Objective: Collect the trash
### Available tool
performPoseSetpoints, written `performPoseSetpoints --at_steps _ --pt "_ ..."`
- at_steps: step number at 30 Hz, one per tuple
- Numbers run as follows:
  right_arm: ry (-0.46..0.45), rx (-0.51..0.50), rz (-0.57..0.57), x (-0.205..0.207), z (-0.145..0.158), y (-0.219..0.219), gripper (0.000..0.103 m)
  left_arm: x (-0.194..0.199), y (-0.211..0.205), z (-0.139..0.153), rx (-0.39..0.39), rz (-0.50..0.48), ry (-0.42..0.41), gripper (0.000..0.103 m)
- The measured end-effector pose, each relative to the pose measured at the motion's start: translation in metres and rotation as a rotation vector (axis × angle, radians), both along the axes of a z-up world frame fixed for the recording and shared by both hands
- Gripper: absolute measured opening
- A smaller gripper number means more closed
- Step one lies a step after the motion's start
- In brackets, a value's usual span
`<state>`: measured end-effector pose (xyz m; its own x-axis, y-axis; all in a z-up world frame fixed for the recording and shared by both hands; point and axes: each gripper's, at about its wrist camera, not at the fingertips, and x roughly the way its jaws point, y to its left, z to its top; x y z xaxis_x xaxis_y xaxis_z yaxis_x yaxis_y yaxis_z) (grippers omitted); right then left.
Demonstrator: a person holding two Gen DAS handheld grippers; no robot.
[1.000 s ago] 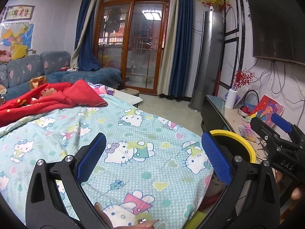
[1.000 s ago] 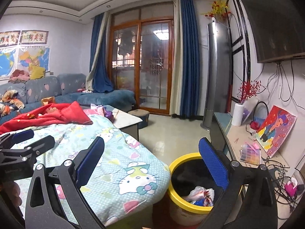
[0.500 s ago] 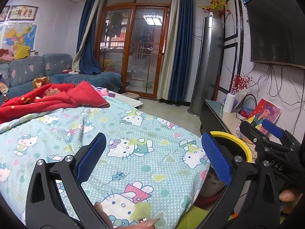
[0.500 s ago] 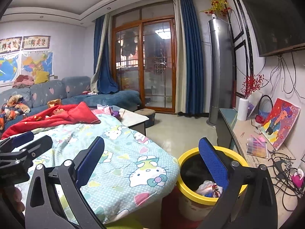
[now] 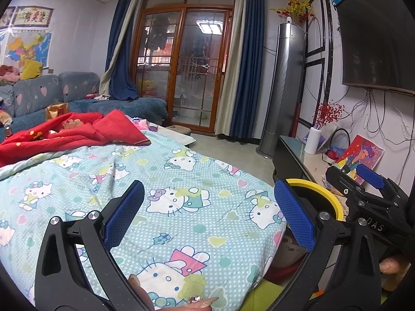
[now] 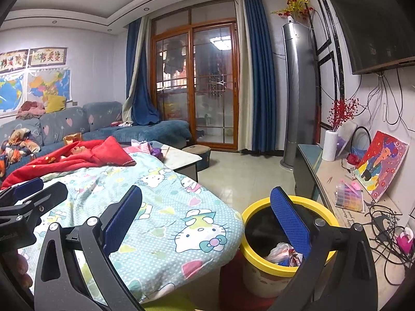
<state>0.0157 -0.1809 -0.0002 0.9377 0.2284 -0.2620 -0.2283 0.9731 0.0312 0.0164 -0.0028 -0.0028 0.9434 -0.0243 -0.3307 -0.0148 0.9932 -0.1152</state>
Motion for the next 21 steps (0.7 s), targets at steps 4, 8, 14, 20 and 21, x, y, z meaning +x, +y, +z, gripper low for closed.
performPoseSetpoints --at_steps 4,8,14,20,21 --pt "0.0 0.0 0.001 -0.0001 -0.0001 0.0 0.096 -0.0002 -0.0003 0.0 0.0 0.0 0.0 0.092" --pt "0.001 0.001 0.003 -0.0003 -0.0002 -0.0001 0.096 -0.0003 -0.0006 0.0001 -0.001 0.001 0.0 0.092" --pt "0.002 0.001 0.002 0.0 -0.0001 -0.0001 0.096 -0.0002 -0.0006 0.0 -0.001 0.001 0.001 0.092" --pt "0.003 0.0 0.001 0.0 0.0 -0.001 0.096 -0.0003 -0.0008 0.0005 0.001 0.002 0.002 0.092" --pt "0.003 0.001 0.001 0.0002 0.0001 -0.0006 0.096 -0.0002 -0.0006 0.0003 0.0 0.0 0.002 0.092"
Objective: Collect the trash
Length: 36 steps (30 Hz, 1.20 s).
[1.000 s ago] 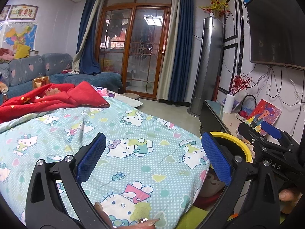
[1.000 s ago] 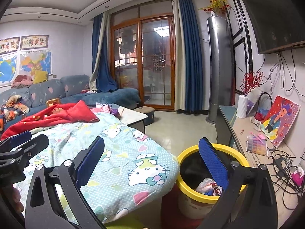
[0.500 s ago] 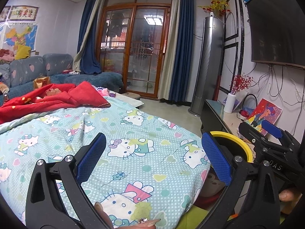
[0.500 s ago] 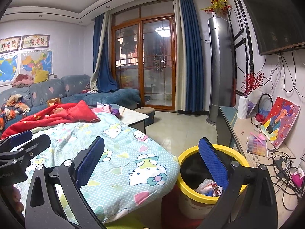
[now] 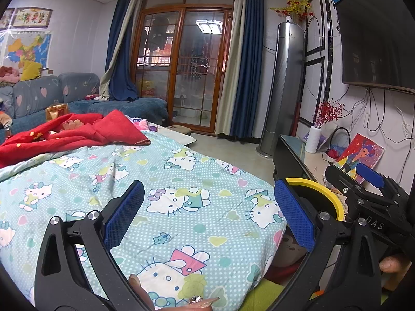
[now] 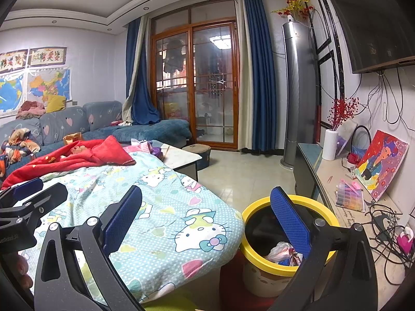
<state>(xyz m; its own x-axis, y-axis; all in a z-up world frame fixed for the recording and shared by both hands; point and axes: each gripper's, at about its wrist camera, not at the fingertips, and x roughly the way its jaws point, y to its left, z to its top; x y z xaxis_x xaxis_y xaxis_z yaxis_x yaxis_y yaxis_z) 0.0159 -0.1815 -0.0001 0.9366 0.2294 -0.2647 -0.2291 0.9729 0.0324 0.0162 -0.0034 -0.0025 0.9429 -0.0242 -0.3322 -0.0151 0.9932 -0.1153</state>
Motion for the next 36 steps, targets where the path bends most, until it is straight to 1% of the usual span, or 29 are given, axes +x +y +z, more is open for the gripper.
performPoseSetpoints --at_steps 25,29,33,35,36 --pt "0.001 -0.002 -0.001 0.0 -0.002 -0.003 0.096 0.001 0.0 0.001 0.001 0.002 0.007 0.092" --pt "0.001 -0.002 -0.001 0.0 -0.002 -0.003 0.096 0.0 -0.001 -0.003 -0.002 -0.002 0.014 0.092" --pt "-0.007 -0.017 0.01 -0.001 -0.003 0.0 0.096 0.001 -0.003 -0.009 0.02 0.024 0.04 0.092" --pt "-0.007 -0.037 0.041 0.001 -0.001 0.008 0.096 0.0 0.002 -0.011 0.006 0.032 0.05 0.092" --pt "-0.008 -0.045 0.07 0.002 0.001 0.015 0.096 -0.003 0.009 -0.011 -0.014 0.04 0.053 0.092"
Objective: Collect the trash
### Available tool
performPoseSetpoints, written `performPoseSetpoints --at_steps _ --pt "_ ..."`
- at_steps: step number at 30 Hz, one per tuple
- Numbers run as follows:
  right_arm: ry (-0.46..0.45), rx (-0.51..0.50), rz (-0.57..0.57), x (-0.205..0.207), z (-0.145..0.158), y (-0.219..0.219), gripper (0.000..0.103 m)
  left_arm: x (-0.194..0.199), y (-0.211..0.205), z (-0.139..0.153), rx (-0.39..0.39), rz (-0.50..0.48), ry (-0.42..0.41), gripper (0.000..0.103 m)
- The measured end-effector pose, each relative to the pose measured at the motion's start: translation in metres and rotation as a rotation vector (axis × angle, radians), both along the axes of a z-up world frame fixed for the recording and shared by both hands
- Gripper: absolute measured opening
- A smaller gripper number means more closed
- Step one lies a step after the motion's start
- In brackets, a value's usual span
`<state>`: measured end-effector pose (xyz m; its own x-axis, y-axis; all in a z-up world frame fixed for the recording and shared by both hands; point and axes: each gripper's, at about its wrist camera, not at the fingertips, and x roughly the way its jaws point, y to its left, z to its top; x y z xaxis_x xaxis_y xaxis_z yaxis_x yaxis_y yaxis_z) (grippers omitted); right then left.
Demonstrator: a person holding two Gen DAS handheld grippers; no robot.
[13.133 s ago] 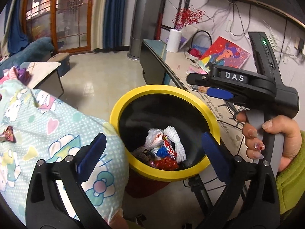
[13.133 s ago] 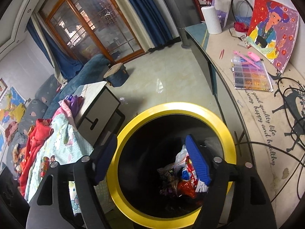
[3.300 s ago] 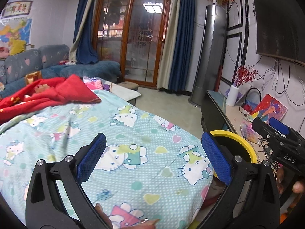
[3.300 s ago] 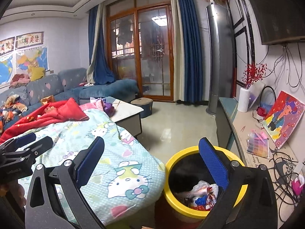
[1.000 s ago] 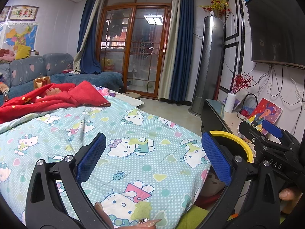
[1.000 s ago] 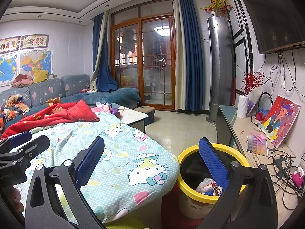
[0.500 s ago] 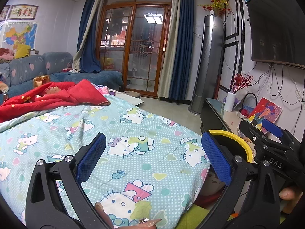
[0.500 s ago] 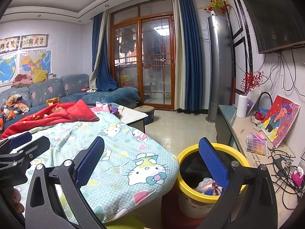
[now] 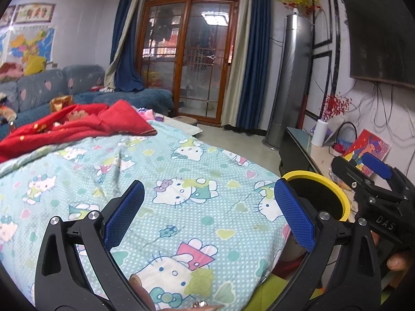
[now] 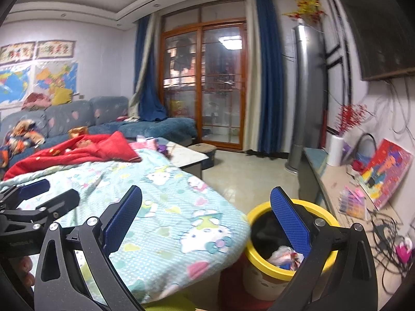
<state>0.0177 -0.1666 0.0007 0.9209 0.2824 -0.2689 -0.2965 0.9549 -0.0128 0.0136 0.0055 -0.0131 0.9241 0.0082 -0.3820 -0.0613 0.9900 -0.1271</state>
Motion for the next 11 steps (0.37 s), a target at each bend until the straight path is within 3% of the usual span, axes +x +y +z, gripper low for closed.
performPoseSetpoints --at_steps 2,4,8,11 --pt "0.003 -0.009 0.062 0.002 0.005 0.015 0.097 -0.003 0.018 0.003 -0.03 0.038 0.002 0.092" --pt "0.018 -0.006 0.14 0.006 0.012 0.042 0.097 -0.012 0.054 0.003 -0.053 0.148 0.03 0.092" --pt "0.14 -0.036 0.389 0.013 0.011 0.137 0.097 -0.047 0.148 -0.006 -0.064 0.442 0.111 0.092" --pt "0.281 -0.127 0.598 0.007 -0.009 0.229 0.096 -0.091 0.234 -0.024 -0.089 0.708 0.214 0.092"
